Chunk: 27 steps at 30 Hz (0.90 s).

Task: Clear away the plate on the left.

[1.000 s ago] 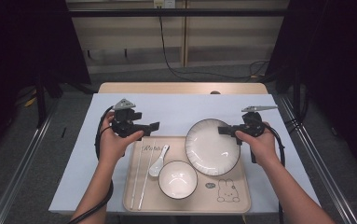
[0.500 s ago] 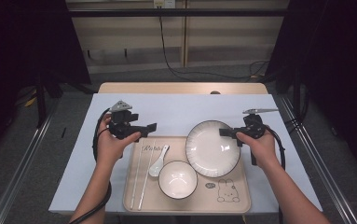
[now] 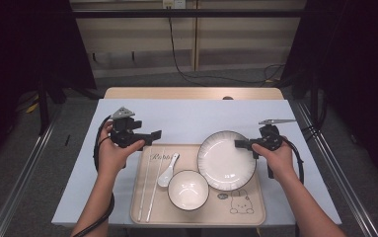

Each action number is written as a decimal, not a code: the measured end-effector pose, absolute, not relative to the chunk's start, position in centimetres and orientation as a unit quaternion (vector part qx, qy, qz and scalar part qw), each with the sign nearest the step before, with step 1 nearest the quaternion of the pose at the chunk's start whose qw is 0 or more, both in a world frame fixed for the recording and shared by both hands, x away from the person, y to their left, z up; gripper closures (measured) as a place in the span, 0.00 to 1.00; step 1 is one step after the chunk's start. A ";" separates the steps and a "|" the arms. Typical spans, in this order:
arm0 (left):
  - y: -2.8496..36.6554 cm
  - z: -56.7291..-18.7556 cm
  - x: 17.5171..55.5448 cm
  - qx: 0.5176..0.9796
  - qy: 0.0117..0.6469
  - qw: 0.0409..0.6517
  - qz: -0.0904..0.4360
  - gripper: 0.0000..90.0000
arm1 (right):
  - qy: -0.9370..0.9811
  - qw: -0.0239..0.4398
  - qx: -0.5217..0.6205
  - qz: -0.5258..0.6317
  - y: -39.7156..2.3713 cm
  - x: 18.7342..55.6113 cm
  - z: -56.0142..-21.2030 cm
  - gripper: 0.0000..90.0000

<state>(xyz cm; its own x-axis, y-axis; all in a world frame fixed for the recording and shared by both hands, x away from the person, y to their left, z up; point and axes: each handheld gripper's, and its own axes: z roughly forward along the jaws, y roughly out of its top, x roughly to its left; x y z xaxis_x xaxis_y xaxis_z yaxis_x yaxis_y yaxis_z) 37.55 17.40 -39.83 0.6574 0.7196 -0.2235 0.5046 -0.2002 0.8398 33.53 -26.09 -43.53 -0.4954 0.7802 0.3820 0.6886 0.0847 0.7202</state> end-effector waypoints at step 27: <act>17.8 -40.1 37.7 0.770 0.399 0.486 0.109 0.07 | 0.736 0.067 0.502 0.449 -26.3 33.3 -44.0 0.89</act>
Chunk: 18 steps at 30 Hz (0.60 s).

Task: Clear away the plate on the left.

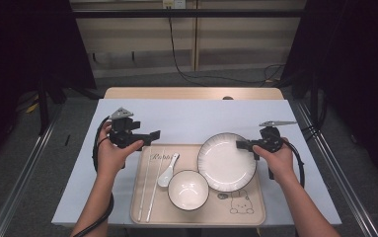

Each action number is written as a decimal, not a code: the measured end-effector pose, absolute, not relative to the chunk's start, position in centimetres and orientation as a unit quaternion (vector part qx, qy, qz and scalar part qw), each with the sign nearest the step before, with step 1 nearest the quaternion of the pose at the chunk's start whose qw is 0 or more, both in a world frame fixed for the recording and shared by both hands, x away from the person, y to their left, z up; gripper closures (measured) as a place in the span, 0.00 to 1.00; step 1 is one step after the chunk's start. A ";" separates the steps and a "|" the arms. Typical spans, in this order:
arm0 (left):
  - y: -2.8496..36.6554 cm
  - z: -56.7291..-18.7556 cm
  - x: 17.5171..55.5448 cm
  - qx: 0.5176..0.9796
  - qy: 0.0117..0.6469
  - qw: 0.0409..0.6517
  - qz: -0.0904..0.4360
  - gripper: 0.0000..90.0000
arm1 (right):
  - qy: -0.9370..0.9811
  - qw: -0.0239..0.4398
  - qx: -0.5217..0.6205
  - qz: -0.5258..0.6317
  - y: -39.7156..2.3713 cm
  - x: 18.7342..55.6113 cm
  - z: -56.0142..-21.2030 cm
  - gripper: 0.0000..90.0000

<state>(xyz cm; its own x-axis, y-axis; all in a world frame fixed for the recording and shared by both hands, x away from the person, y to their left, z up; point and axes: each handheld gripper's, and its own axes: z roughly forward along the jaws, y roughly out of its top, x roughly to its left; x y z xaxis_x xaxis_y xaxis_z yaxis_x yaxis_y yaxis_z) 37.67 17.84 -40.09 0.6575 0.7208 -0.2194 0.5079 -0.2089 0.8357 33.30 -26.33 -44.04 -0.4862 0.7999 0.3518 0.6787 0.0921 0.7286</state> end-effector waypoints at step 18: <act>17.8 -40.4 37.7 0.766 0.405 0.487 0.107 0.07 | 0.738 0.069 0.511 0.436 -27.1 33.3 -44.6 0.89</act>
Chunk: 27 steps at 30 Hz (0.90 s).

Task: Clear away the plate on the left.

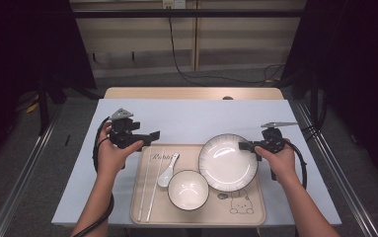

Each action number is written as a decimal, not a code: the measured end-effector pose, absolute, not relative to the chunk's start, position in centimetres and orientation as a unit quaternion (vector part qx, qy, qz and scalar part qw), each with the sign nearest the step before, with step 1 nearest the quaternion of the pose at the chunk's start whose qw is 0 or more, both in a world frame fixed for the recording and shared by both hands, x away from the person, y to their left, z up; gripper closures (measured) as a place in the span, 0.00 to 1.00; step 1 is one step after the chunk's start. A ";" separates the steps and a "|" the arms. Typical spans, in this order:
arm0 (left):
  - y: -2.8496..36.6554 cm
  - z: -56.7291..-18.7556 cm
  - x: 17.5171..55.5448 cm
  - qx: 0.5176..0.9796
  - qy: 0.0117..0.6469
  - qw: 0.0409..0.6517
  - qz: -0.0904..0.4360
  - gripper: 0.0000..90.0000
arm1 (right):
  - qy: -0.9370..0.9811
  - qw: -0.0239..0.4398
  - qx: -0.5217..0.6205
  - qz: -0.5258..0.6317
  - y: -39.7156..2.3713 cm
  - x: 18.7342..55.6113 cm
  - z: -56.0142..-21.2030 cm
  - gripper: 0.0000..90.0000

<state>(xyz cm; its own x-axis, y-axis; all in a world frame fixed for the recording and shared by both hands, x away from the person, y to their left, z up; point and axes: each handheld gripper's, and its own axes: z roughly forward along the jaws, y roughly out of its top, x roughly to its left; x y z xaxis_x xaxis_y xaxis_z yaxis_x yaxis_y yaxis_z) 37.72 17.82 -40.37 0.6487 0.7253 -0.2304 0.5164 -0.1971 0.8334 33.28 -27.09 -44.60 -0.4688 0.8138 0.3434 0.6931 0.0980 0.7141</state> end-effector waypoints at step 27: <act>17.9 -40.5 37.9 0.770 0.402 0.485 0.106 0.07 | 0.754 0.064 0.506 0.414 -26.8 33.0 -45.7 0.90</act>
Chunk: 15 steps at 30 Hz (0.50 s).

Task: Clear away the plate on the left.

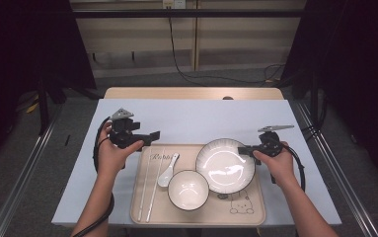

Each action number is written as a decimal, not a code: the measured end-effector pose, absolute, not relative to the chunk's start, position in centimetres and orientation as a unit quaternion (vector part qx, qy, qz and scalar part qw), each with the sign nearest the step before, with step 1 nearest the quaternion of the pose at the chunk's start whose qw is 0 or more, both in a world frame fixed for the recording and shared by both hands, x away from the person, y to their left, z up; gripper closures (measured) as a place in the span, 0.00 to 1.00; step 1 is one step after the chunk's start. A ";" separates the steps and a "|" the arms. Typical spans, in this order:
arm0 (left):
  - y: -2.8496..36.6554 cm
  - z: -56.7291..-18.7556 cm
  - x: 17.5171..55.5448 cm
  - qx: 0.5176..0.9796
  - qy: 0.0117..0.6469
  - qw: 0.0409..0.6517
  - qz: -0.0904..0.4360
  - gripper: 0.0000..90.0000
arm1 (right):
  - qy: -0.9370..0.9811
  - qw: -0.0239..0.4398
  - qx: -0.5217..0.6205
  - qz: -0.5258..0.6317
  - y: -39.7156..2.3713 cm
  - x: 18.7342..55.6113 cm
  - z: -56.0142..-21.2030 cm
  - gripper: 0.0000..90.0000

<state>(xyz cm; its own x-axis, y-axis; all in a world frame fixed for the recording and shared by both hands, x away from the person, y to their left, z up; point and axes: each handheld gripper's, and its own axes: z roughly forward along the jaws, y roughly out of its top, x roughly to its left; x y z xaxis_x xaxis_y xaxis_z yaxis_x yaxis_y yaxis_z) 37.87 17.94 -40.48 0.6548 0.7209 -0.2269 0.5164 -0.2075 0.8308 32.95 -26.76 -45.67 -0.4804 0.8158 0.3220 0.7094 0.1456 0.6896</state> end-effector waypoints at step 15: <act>17.8 -40.8 38.0 0.769 0.406 0.483 0.103 0.07 | 0.758 0.071 0.506 0.406 -27.3 32.6 -45.8 0.93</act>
<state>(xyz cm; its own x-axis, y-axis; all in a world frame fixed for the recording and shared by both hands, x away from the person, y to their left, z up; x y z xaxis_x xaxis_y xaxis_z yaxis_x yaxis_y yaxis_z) 38.00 17.83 -40.79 0.6493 0.7235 -0.2344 0.5254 -0.2038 0.8261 32.64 -27.30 -45.77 -0.4781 0.8244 0.3029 0.7084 0.1580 0.6879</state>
